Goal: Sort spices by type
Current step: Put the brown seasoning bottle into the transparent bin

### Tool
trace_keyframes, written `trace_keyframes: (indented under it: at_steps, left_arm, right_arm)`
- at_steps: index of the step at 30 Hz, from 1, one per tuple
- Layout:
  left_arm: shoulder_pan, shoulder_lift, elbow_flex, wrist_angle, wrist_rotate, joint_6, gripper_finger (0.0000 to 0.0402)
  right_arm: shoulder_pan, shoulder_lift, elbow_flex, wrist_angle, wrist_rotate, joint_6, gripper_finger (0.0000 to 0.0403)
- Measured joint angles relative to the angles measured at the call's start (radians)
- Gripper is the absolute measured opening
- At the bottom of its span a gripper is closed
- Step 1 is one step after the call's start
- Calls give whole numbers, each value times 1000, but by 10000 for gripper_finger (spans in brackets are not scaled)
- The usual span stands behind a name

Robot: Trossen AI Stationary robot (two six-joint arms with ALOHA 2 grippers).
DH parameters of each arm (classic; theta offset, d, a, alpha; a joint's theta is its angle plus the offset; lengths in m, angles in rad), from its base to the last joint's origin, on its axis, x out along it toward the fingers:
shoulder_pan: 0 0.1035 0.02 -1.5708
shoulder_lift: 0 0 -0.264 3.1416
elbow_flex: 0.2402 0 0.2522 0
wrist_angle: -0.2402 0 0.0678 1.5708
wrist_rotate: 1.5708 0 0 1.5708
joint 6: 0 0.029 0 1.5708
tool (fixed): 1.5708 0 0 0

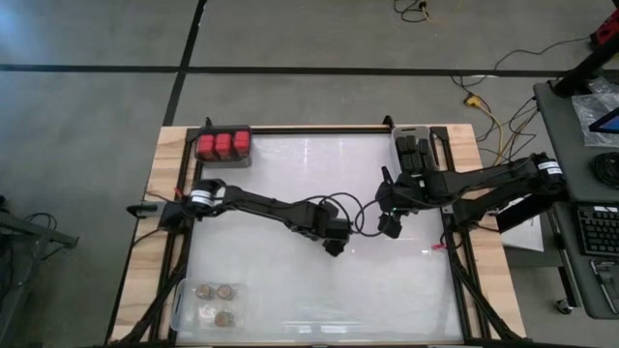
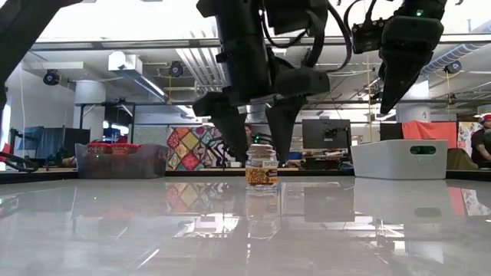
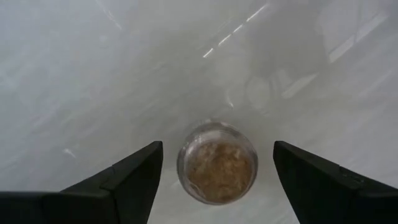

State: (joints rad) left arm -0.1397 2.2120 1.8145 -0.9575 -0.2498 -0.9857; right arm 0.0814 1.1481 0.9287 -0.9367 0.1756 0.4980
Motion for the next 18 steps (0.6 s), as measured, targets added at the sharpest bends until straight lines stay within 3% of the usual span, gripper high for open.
trace_keyframes:
  at_steps: [11, 18]
  left_arm:
    - [0, 9, 7, 0, -1, 0, 286]
    - [0, 9, 10, -6, -1, -12, 252]
  right_arm:
    - [0, 0, 0, 0, 0, 0, 310]
    - [0, 0, 0, 0, 0, 0, 318]
